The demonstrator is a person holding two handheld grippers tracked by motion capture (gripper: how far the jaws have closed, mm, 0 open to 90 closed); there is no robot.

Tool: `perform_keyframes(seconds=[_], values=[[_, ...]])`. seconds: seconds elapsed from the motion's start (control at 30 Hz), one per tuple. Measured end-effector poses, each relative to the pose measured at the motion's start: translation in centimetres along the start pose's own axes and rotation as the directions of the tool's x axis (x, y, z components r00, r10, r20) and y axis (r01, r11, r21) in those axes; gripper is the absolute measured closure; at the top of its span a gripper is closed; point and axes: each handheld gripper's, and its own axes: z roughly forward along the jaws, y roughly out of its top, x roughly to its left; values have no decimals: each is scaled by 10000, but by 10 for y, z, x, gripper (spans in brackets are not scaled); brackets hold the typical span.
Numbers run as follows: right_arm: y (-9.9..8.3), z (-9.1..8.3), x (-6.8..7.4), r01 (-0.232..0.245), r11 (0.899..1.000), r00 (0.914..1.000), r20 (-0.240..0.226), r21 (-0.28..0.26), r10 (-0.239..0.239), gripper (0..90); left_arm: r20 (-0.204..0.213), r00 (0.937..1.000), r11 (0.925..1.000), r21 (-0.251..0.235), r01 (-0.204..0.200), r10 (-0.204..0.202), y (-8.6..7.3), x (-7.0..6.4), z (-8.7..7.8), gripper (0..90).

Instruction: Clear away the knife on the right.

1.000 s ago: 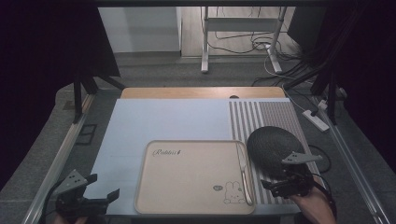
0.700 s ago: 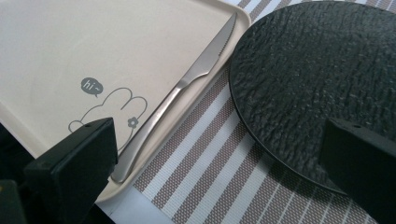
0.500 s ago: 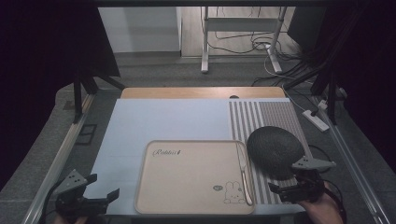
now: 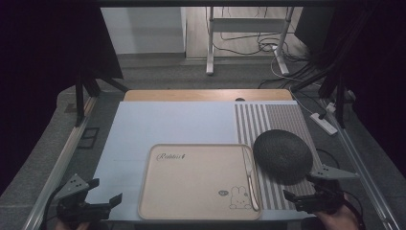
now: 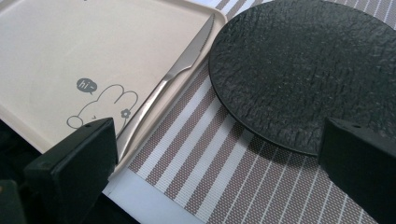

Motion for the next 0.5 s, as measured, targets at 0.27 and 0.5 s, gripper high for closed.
perform_keyframes(seconds=[0.27,0.5], values=[[-5,-7,-1,-115,9999,9998,140,49,114,0,-10,10000,10000,-12,33,-33,0,1,0,14],[-7,-8,-1,-89,9999,9998,203,123,86,0,-14,10000,10000,11,26,-26,0,0,0,14]])
